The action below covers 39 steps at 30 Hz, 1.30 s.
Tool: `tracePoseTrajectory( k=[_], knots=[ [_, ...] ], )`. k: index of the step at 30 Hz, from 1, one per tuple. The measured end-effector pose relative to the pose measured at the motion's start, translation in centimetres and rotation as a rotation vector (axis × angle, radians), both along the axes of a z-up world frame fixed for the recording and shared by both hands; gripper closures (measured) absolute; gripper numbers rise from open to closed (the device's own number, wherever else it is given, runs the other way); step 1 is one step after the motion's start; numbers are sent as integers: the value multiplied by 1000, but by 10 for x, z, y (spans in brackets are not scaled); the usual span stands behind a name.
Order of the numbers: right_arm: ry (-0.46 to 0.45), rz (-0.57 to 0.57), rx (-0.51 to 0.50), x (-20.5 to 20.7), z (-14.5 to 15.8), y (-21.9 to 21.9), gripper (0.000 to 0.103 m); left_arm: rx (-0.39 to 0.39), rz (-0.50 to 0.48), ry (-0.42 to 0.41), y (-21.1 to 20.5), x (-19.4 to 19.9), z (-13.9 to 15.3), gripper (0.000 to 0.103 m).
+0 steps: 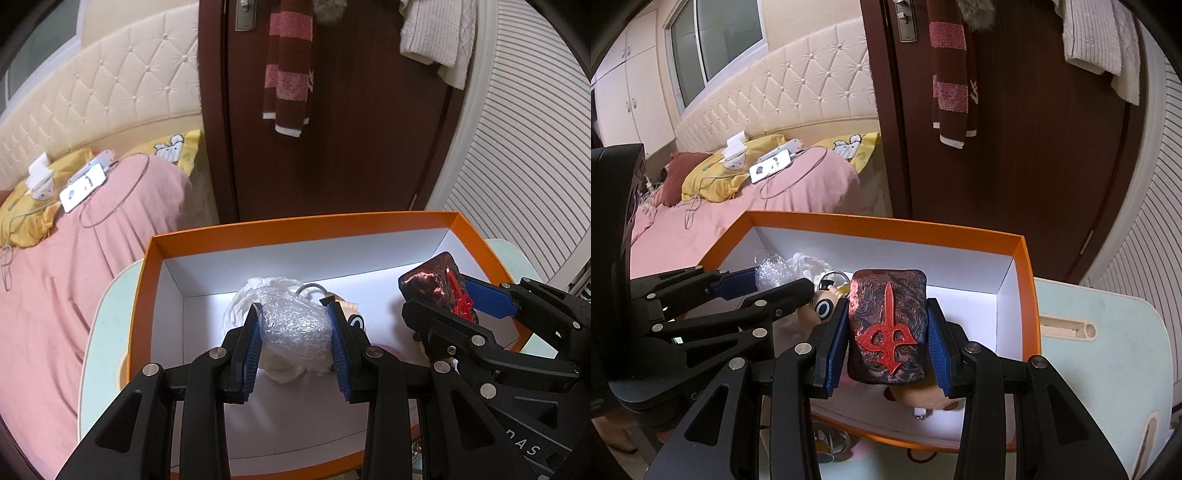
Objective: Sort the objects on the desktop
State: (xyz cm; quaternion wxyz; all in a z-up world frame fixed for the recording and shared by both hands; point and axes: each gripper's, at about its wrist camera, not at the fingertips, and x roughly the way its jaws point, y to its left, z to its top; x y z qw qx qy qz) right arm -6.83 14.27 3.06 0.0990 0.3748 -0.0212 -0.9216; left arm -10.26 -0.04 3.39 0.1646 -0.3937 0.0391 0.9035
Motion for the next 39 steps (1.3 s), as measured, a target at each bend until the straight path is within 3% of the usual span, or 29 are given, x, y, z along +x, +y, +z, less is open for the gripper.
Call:
tracePoseTrajectory(
  k=[17,21,24,25,28,29,35,39],
  knots=[
    [-18,2,-12,-3,0,0,62,-9,21,-3,-2,0,4,68],
    [7,-23,1,-1,4,2,61,22,46,37,-6,9,14,57],
    [74,-57,20,7,12,5,50,25,129,119,-20,19,26,19],
    [91,-63,12,10,15,7,41,62,120,136,-27,23,29,17],
    [127,-77,-54,19,23,20,22,138,98,154,-42,37,38,14],
    [133,-82,-81,22,25,24,22,149,90,159,-47,42,39,14],
    [110,-61,-106,43,27,28,22,25,47,209,-56,80,37,14],
    [84,-19,-114,65,24,26,22,-7,48,140,-62,97,23,14]
  ],
)
